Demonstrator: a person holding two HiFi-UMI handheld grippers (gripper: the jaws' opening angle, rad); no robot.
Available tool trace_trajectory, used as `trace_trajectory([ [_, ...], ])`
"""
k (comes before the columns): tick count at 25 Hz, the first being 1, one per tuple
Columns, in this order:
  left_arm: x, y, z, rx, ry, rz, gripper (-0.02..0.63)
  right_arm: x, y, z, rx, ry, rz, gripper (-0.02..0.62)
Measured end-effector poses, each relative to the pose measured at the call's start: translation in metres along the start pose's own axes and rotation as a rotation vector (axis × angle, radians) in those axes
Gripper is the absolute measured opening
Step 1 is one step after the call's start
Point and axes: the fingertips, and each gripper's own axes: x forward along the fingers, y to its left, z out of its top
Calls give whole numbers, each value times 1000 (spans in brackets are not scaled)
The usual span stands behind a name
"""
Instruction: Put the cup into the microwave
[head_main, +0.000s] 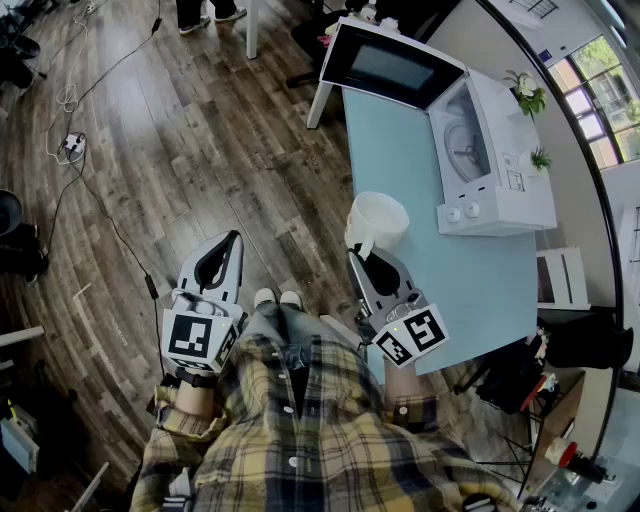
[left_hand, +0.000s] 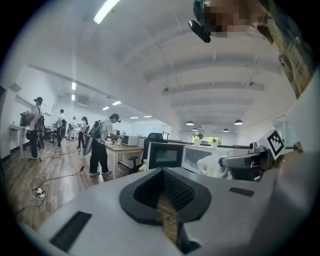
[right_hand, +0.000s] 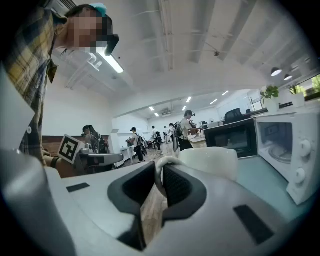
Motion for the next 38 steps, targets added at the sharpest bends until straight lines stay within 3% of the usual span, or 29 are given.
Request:
trace_trajectory([
  [12, -12, 32, -7, -14, 11, -26, -9, 30, 21, -1, 36, -28, -27, 55],
  [19, 8, 53, -5, -25, 5, -25, -9, 60, 12, 8, 25, -38, -20, 55],
  [30, 95, 98, 12, -19, -4, 22, -9, 134, -58, 20, 47, -33, -1, 55],
  [38, 184, 108, 38, -19, -3, 1, -9, 184, -123, 47, 49, -27, 10, 55],
])
